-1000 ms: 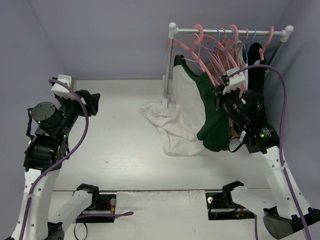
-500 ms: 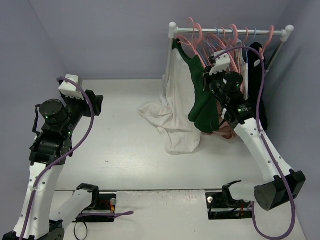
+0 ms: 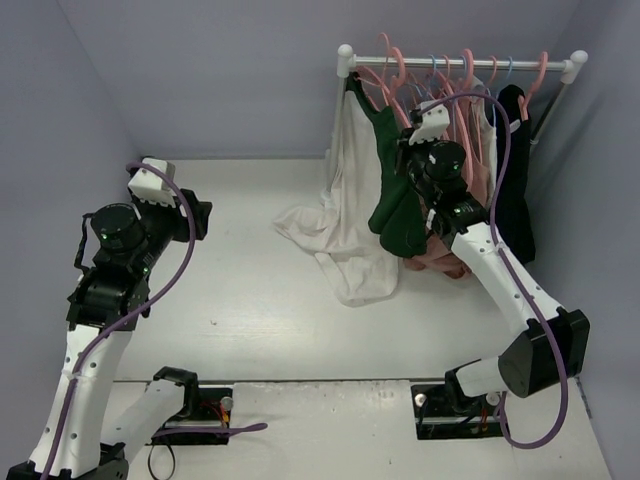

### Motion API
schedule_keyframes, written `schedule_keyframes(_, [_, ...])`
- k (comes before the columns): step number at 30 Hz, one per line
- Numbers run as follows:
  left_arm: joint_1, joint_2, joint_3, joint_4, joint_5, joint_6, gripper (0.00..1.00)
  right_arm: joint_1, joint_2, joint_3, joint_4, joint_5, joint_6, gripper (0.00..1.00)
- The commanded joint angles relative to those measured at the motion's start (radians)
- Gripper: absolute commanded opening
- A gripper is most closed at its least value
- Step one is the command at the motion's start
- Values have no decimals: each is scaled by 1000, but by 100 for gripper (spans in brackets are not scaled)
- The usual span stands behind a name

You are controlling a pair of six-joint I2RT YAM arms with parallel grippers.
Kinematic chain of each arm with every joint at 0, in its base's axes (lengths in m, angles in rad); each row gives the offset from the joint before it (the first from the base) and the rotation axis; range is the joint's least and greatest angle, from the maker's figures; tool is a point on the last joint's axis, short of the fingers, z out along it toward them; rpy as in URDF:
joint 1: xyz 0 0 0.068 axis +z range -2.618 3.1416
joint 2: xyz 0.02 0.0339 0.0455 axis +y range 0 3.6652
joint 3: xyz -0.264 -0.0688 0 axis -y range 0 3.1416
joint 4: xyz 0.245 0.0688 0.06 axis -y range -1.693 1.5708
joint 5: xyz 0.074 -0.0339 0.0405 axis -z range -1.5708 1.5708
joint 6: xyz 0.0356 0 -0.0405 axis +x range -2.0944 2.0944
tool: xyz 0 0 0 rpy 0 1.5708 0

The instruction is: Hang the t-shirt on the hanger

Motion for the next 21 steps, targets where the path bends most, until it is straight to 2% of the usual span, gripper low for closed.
schedule_keyframes(1, [-8,-3,5,73,19,-21,54,2,-29,-22,204,13,27,0])
schedule_keyframes(11, [-8,-8,2,67,33,-40,54,35,-30,-88,184,-43,27,0])
schedule_keyframes(13, [-8,-10,1,62,33,-39,54,39,-38,-105,184,-43,27,4])
schedule_keyframes(14, [-9,-10,3,56,32,-38,54,40,-44,-112,184,-41,27,13])
schedule_keyframes(16, [-9,-9,12,41,26,-40,54,40,-70,-119,181,-40,25,51])
schedule_keyframes(20, [-9,-10,54,-8,6,-35,57,40,-134,-104,152,-39,10,96])
schedule_keyframes(21, [-9,-13,66,-19,-12,-35,58,39,-169,-95,135,-38,2,99])
